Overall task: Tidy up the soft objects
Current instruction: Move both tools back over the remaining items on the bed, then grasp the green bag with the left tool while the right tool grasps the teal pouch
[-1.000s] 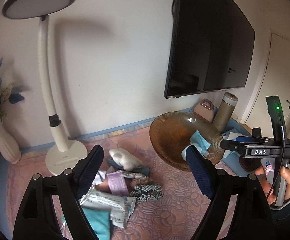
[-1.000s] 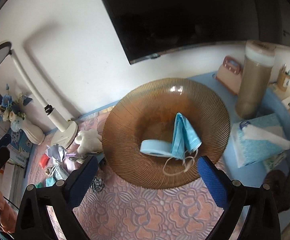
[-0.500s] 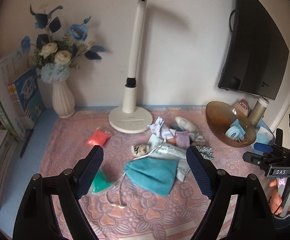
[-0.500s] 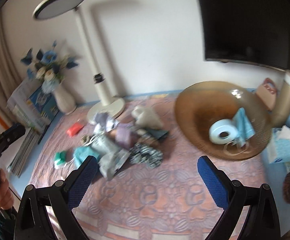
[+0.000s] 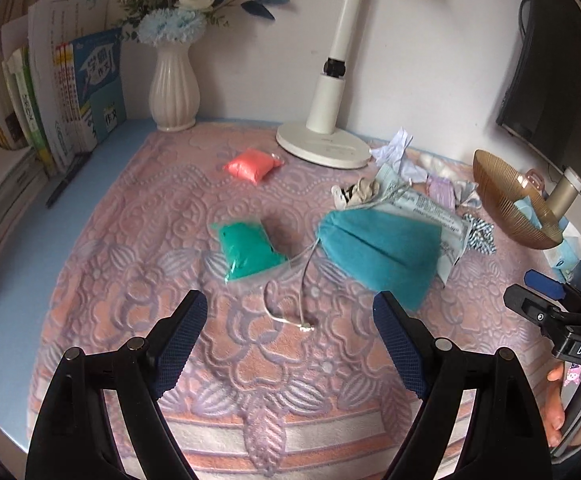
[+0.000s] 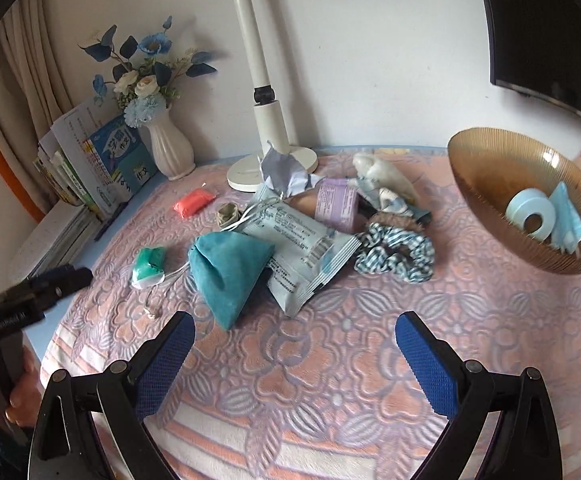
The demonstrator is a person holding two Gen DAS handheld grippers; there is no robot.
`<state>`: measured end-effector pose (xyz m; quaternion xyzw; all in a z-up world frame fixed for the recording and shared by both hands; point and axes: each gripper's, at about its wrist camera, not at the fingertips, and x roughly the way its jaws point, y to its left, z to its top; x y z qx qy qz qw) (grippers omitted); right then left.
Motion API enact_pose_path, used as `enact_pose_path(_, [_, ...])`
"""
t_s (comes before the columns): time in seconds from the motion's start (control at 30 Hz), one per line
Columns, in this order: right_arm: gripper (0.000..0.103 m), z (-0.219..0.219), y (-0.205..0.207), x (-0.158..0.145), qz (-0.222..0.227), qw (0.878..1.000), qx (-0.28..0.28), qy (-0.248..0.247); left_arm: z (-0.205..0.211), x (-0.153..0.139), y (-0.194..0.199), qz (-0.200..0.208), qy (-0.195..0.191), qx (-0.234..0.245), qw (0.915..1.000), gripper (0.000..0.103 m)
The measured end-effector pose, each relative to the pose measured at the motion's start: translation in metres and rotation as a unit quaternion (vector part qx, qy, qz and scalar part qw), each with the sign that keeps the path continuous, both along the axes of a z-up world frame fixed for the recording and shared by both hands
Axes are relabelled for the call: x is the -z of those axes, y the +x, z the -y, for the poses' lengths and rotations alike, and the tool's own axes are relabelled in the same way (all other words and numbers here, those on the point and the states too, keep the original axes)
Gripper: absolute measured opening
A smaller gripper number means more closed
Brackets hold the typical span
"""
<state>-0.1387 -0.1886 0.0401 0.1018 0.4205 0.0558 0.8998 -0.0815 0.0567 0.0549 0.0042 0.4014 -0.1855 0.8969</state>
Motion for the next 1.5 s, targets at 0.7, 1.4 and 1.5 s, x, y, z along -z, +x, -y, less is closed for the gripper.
enact_pose_path(0.7, [0.1,-0.026,0.011,0.047,-0.026,0.998,-0.033,-0.056,-0.002,0.036,0.012,-0.019,-0.02,-0.014,0.9995,0.084])
enact_pose_path(1.4, [0.1,-0.07,0.039,0.01,-0.041,0.984,-0.134,-0.114,-0.046,0.01,0.056,-0.064,-0.057,-0.058,0.9946,0.084])
enact_pose_path(1.5, [0.1,-0.092,0.062,0.009,-0.033,0.976,-0.166,-0.138,-0.04,0.013,0.079,-0.081,-0.046,-0.05,0.9943,0.084])
